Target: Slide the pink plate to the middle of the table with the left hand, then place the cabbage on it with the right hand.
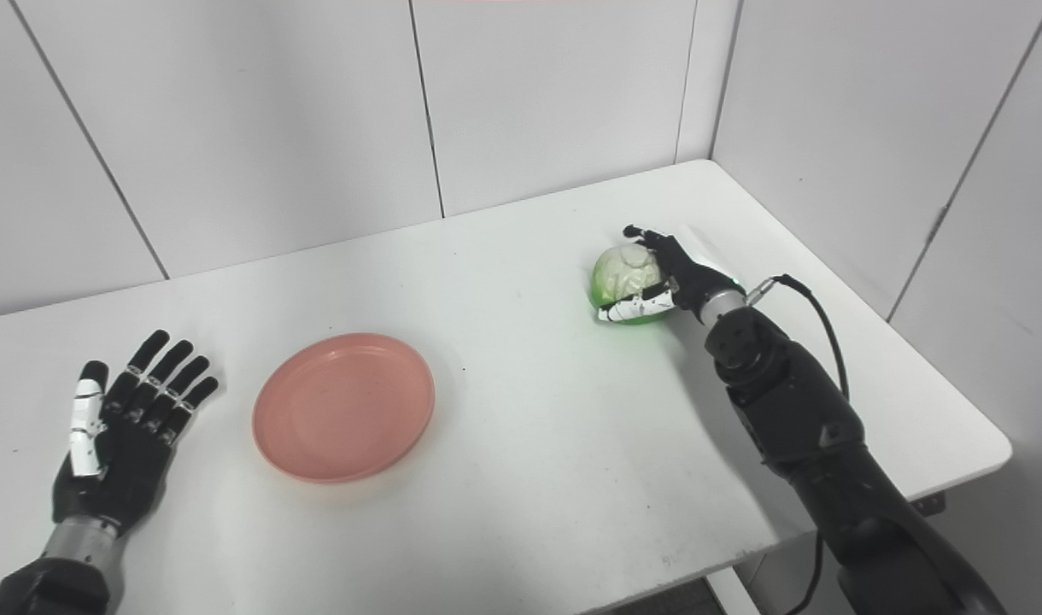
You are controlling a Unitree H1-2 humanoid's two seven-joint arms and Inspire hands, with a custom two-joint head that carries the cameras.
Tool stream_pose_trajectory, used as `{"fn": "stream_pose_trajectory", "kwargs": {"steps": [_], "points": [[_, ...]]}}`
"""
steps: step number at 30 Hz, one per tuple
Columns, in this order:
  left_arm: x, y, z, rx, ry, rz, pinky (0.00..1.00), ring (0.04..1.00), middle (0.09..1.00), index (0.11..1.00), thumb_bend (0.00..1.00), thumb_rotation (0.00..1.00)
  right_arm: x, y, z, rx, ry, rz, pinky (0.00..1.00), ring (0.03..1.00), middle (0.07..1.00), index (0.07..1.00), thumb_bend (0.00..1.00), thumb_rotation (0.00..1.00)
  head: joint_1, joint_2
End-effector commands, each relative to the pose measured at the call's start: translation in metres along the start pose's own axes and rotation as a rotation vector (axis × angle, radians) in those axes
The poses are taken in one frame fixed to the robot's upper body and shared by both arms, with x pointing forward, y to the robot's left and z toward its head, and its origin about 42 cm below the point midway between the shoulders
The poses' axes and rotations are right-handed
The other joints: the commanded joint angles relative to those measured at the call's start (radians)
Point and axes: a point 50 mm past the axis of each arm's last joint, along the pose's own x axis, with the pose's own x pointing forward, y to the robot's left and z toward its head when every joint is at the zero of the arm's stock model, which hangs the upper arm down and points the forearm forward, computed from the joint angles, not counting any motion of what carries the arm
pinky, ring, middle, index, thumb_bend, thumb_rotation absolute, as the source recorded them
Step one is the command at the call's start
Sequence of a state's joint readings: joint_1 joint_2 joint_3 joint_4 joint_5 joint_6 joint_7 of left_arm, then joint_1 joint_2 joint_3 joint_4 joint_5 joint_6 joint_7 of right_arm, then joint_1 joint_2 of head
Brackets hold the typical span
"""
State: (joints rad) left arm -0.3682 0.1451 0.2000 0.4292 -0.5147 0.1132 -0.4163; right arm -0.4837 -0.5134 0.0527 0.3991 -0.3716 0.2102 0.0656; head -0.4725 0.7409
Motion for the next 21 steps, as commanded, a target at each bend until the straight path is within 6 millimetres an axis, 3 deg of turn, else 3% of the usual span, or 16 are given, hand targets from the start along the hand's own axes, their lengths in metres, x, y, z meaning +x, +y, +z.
{"fn": "stream_pose_trajectory", "kwargs": {"steps": [1, 3, 5, 14, 21], "points": [[-0.0138, 0.0078, -0.0235, -0.041, 0.109, 0.062, 0.82, 0.836, 0.847, 0.835, 0.59, 0.86, 0.0039, 0.0001, 0.0112, -0.013, -0.023, 0.021, 0.58, 0.594, 0.616, 0.553, 0.65, 0.08, 0.000, 0.000], [-0.0140, 0.0073, -0.0234, -0.031, 0.108, 0.063, 0.82, 0.834, 0.845, 0.833, 0.59, 0.87, 0.0042, 0.0006, 0.0124, -0.033, -0.007, 0.023, 0.58, 0.583, 0.605, 0.507, 0.55, 0.12, 0.000, 0.000], [-0.0140, 0.0066, -0.0229, -0.034, 0.108, 0.063, 0.82, 0.834, 0.845, 0.834, 0.60, 0.87, 0.0042, 0.0008, 0.0126, -0.049, -0.001, 0.028, 0.58, 0.579, 0.602, 0.493, 0.52, 0.13, 0.002, 0.005], [-0.0142, 0.0072, -0.0235, -0.042, 0.109, 0.063, 0.83, 0.841, 0.852, 0.841, 0.59, 0.87, 0.0031, 0.0038, 0.0156, -0.074, 0.040, 0.054, 0.58, 0.574, 0.602, 0.491, 0.52, 0.13, 0.006, 0.008], [-0.0139, 0.0034, -0.0230, -0.034, 0.107, 0.072, 0.82, 0.831, 0.844, 0.833, 0.61, 0.86, 0.0002, 0.0049, 0.0134, -0.030, 0.011, 0.019, 0.46, 0.493, 0.544, 0.490, 0.51, 0.13, 0.017, 0.007]]}}
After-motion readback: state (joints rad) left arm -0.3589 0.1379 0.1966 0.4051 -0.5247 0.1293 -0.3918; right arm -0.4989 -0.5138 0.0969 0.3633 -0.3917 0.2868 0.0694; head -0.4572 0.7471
